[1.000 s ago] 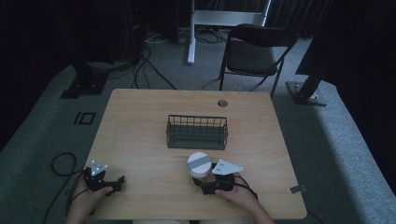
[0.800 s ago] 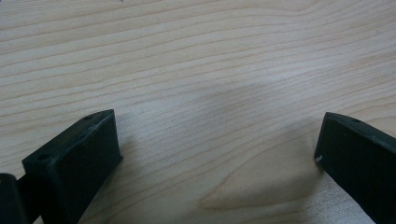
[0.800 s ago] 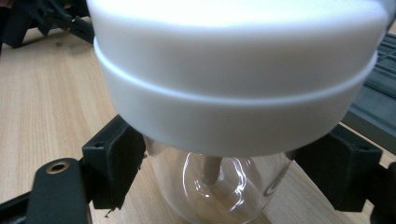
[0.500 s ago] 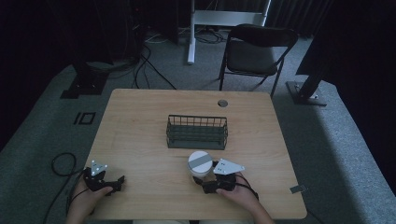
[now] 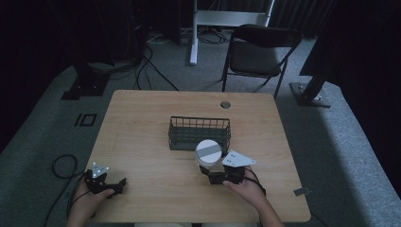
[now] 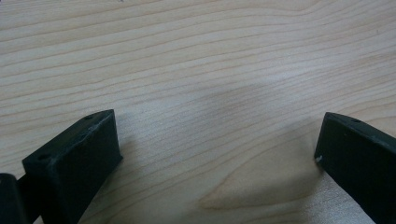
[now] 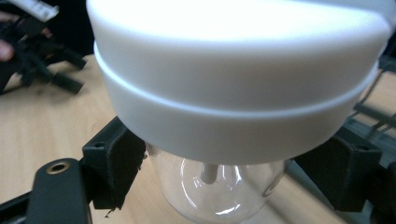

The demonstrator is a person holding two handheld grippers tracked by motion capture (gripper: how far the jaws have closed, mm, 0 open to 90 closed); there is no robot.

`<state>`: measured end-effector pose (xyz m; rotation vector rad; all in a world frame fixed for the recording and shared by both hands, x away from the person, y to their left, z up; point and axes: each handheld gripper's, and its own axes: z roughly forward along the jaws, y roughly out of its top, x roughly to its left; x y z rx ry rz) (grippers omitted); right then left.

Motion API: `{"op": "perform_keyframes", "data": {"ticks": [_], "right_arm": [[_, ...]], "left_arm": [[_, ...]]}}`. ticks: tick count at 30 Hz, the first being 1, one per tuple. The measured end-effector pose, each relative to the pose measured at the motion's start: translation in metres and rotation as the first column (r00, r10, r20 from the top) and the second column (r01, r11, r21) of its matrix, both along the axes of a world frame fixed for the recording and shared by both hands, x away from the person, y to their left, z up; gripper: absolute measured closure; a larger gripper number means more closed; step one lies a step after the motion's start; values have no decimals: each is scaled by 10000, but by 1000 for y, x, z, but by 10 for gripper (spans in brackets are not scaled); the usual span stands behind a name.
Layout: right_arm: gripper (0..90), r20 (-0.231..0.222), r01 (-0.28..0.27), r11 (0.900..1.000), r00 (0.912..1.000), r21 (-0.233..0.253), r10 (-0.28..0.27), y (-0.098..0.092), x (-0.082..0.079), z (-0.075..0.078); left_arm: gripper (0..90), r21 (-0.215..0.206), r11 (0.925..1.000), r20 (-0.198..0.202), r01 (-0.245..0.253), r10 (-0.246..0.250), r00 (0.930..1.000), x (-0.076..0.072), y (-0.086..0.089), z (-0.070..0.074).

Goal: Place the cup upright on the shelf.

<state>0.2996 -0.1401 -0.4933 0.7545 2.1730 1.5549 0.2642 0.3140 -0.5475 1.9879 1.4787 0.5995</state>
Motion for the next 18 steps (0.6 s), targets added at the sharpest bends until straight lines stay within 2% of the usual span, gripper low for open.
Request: {"op": "perform_keyframes", "data": {"ticks": [5, 8, 14, 18], "right_arm": [[188, 226, 363, 9991, 9991, 211, -368, 1, 9, 17], [188, 410, 747, 9961, 9962, 473, -767, 2, 16, 27], [189, 344, 1396, 9863, 9891, 878, -1431, 6, 32, 44], [189, 374, 1578, 9824, 9861, 997, -1621, 10, 42, 51]], "left_arm": [[2, 0, 10000, -1, -2, 2, 10000, 0, 0, 0], [3, 0, 10000, -3, -1, 1, 10000, 0, 0, 0], [2, -19, 10000, 16, -18, 18, 10000, 0, 0, 0], [2, -8, 10000, 20, -12, 12, 10000, 0, 0, 0]]}}
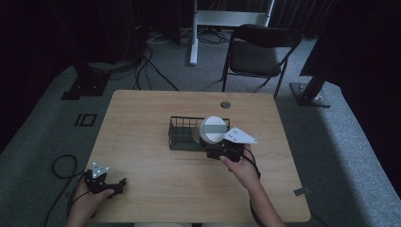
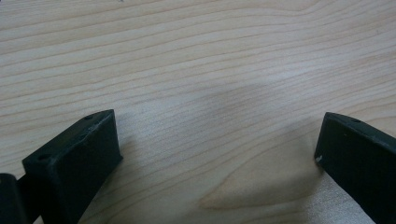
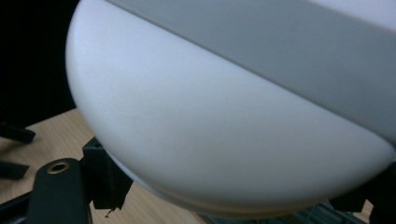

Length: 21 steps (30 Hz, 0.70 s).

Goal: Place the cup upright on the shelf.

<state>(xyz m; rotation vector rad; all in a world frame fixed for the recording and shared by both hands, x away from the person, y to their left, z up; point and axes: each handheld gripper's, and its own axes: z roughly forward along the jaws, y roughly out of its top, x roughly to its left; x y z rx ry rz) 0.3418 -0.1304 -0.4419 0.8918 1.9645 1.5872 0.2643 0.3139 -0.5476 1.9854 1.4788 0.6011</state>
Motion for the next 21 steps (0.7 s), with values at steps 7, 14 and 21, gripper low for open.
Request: {"op": "perform_keyframes", "data": {"ticks": [7, 14, 21], "right_arm": [[189, -213, 471, 9987, 9986, -169, -474, 3, 16, 5], [189, -860, 1338, 9896, 9867, -532, -1380, 7, 35, -6], [189, -1597, 1640, 9826, 9713, -873, -1763, 18, 47, -6]], "left_arm": [[3, 2, 10000, -2, 1, -1, 10000, 0, 0, 0], [3, 7, 10000, -19, 9, -9, 10000, 0, 0, 0], [3, 3, 10000, -19, 8, -8, 10000, 0, 0, 0]]}}
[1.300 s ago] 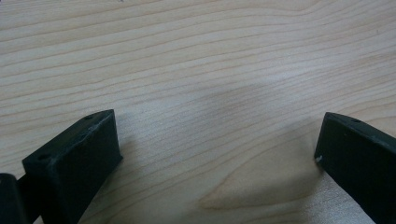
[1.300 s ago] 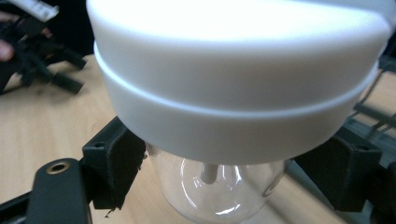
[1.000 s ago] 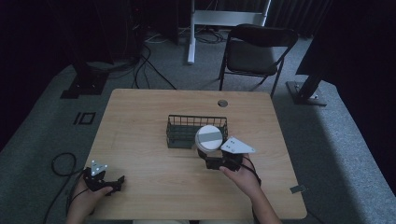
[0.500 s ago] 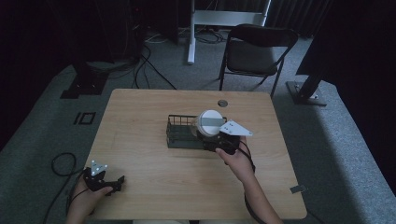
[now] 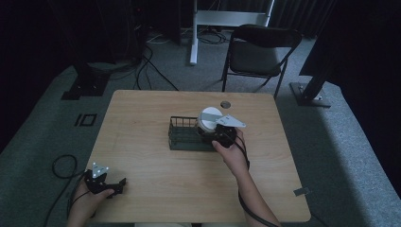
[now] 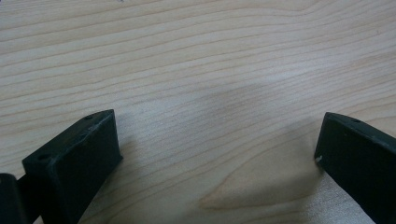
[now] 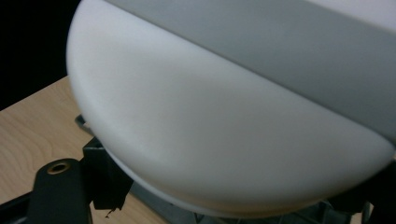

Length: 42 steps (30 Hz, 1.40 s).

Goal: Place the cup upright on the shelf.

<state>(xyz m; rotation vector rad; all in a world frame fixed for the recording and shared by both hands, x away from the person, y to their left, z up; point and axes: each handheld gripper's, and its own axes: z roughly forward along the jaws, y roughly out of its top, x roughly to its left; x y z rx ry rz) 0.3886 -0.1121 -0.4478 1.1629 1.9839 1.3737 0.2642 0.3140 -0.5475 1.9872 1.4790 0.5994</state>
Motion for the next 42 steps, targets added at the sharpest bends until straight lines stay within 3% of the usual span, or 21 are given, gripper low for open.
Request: {"op": "perform_keyframes", "data": {"ticks": [6, 11, 21, 31, 42], "right_arm": [[189, -204, 292, 9987, 9993, -427, -301, 11, 10, -5], [189, -634, 460, 9976, 9968, -525, -493, 16, 18, -10], [189, -1435, 342, 9944, 9885, -996, -483, 24, 25, -14], [189, -1915, 207, 9926, 9805, -1200, -436, 27, 33, -18], [188, -1912, 222, 9916, 9804, -1275, -466, 30, 35, -18]], "left_arm": [[3, -11, 10000, 8, -9, 9, 10000, 0, 0, 0], [3, 0, 10000, -1, 0, 0, 10000, 0, 0, 0], [2, 4, 10000, -1, 3, -3, 10000, 0, 0, 0], [3, 0, 10000, 2, -1, 1, 10000, 0, 0, 0], [3, -11, 10000, 10, -9, 9, 10000, 0, 0, 0]]}}
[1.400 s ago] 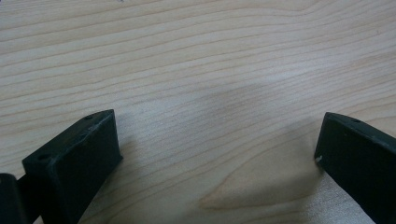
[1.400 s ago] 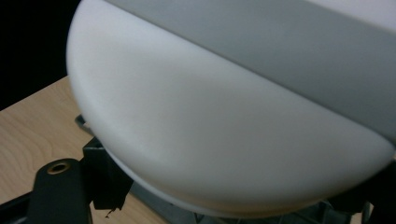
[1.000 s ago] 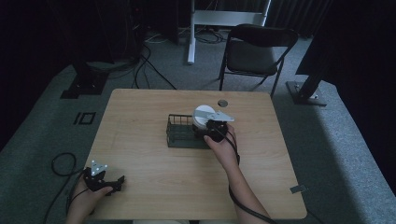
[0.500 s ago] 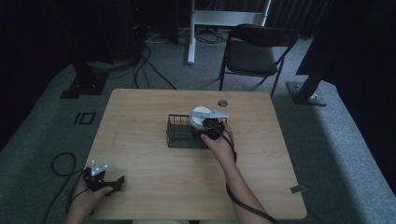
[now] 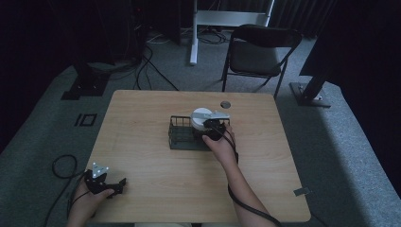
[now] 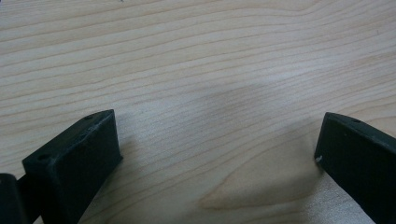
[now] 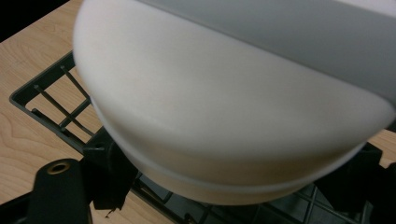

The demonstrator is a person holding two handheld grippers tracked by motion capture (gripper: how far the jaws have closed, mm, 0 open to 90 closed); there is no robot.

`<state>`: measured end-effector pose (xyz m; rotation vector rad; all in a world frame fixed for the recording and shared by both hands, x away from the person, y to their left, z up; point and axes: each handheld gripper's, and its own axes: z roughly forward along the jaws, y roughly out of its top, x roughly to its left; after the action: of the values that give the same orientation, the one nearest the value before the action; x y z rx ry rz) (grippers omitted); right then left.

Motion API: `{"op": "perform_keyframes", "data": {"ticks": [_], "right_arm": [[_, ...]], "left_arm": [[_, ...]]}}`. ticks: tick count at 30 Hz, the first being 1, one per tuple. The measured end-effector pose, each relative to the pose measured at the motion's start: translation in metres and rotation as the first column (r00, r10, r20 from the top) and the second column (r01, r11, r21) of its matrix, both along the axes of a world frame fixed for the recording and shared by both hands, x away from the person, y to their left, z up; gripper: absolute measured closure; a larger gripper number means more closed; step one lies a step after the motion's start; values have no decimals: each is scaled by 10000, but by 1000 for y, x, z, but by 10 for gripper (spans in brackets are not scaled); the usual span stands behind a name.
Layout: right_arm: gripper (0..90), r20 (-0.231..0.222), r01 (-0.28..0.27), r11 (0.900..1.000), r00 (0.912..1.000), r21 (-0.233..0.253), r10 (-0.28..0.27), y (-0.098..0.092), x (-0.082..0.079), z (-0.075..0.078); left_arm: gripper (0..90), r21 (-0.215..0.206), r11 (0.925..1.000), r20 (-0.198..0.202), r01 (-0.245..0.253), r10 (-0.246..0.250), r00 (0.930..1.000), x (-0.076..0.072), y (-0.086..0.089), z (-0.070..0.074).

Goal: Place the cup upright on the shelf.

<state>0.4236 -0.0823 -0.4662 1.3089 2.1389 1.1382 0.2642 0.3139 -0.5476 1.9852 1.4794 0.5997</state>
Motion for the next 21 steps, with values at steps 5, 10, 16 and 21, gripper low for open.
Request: {"op": "perform_keyframes", "data": {"ticks": [5, 10, 16, 21], "right_arm": [[188, 99, 4, 9999, 10000, -103, -3, 1, -1, 0], [186, 230, -65, 9999, 9997, -132, 68, 2, -1, -2], [176, 479, -405, 9990, 9980, -196, 414, 1, -5, 0], [129, 809, -724, 9971, 9940, -226, 740, -1, -8, 5]], "left_arm": [[2, 15, 10000, -8, 10, -10, 10000, 0, 0, 0], [3, 13, 10000, -9, 10, -10, 10000, 0, 0, 0], [3, 15, 10000, -8, 11, -11, 10000, 0, 0, 0], [3, 16, 10000, -9, 11, -11, 10000, 0, 0, 0]]}}
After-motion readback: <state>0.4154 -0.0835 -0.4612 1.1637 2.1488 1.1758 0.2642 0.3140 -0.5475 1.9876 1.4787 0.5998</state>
